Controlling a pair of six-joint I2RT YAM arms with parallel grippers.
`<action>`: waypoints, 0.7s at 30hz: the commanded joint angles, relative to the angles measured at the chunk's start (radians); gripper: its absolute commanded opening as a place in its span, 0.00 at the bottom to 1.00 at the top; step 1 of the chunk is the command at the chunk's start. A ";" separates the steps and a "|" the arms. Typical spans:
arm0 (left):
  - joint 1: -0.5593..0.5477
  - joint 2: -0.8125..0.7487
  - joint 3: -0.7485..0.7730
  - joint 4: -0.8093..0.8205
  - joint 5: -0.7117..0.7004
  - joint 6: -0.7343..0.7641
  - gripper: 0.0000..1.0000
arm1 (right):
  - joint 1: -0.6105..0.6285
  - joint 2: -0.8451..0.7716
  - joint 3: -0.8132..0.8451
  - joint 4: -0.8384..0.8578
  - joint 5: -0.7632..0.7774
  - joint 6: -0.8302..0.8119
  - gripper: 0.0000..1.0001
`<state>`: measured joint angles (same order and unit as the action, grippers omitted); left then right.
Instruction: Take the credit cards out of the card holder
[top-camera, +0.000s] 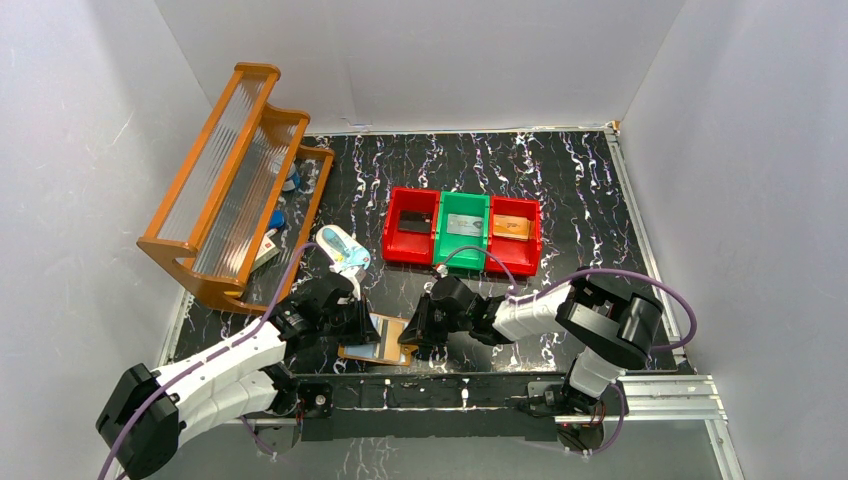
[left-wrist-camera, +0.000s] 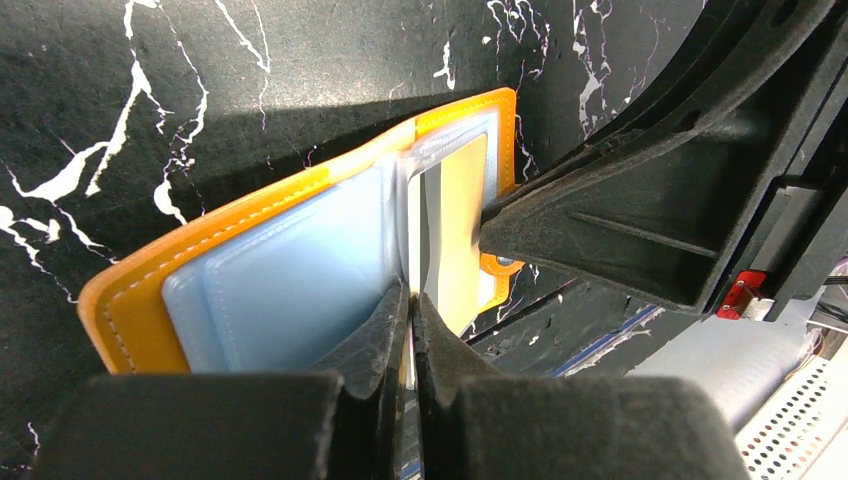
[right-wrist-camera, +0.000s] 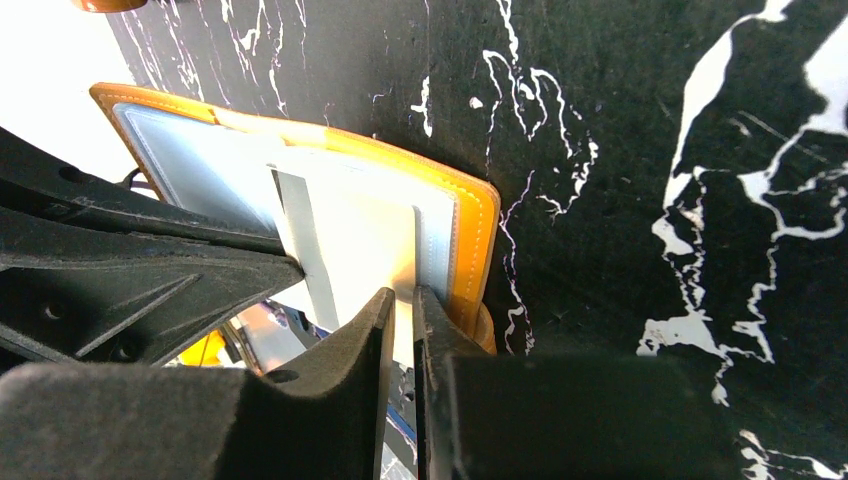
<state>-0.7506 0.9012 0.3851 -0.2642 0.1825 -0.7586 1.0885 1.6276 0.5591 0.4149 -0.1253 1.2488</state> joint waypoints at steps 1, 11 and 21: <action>-0.012 -0.019 0.049 -0.060 -0.007 0.019 0.00 | -0.015 0.045 -0.019 -0.218 0.110 -0.077 0.22; -0.012 -0.029 -0.004 0.042 0.035 -0.022 0.00 | -0.029 0.041 -0.021 -0.221 0.100 -0.093 0.25; -0.012 0.073 -0.106 0.239 0.126 -0.121 0.06 | -0.033 0.066 0.008 -0.229 0.078 -0.118 0.25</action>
<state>-0.7536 0.9504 0.3080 -0.1635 0.2111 -0.8204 1.0653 1.6295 0.5877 0.3672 -0.1535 1.1995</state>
